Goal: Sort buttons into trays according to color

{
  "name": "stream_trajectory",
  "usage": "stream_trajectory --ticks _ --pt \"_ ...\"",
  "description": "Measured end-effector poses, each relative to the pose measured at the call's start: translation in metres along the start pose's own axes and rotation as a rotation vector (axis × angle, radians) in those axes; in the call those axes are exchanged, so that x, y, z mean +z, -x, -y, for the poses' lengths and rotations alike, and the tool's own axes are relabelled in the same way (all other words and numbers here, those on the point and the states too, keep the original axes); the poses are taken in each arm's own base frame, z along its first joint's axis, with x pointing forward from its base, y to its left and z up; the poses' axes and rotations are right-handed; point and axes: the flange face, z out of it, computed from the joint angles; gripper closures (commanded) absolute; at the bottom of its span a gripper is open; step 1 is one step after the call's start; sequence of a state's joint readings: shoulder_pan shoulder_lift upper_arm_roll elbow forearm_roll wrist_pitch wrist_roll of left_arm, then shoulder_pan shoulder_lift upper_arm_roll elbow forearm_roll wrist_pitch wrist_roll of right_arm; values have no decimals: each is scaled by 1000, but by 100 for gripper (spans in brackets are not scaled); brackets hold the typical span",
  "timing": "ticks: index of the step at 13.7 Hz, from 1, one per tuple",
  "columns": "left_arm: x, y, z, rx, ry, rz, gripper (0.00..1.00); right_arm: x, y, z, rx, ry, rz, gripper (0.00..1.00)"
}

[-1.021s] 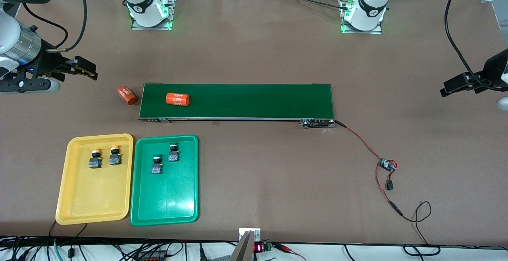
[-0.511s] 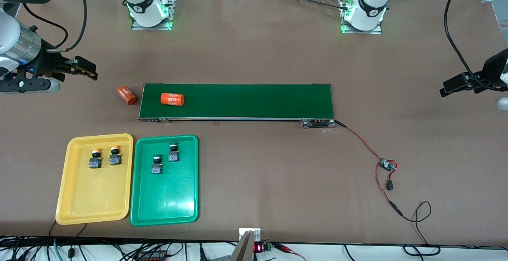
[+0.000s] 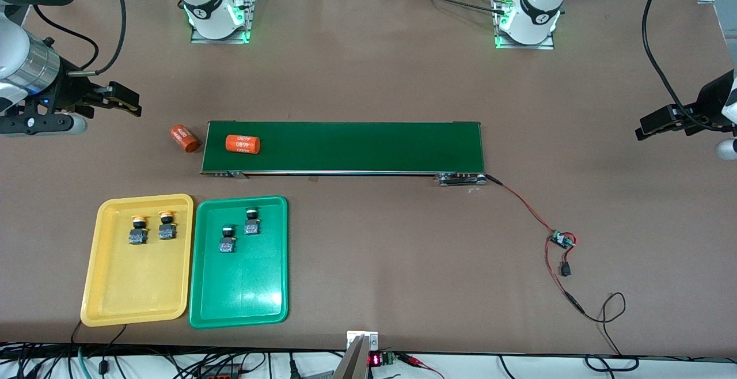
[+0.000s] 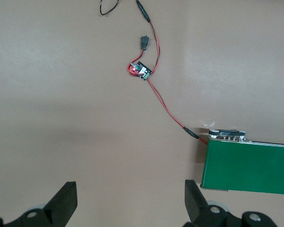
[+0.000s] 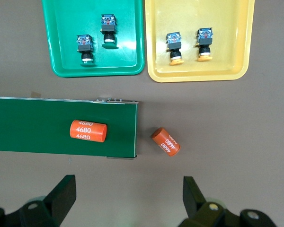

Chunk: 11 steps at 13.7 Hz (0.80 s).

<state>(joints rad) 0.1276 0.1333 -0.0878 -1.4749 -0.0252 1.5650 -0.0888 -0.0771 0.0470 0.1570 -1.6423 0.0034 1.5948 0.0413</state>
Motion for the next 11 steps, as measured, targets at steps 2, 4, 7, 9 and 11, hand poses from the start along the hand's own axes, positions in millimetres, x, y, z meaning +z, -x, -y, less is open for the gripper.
stream_trajectory --ticks 2,4,7,9,11 --pt "0 0 0 0 0 0 0 1 -1 0 0 0 2 0" --pt "0 0 1 -2 0 -1 0 3 -2 0 0 -1 6 0" --pt "0 0 2 -4 0 -1 0 5 -3 0 0 -1 7 0" --pt "0 0 2 -4 0 -1 0 5 -3 0 0 -1 7 0" --pt "0 0 3 -5 0 -1 0 5 -3 0 0 -1 6 0"
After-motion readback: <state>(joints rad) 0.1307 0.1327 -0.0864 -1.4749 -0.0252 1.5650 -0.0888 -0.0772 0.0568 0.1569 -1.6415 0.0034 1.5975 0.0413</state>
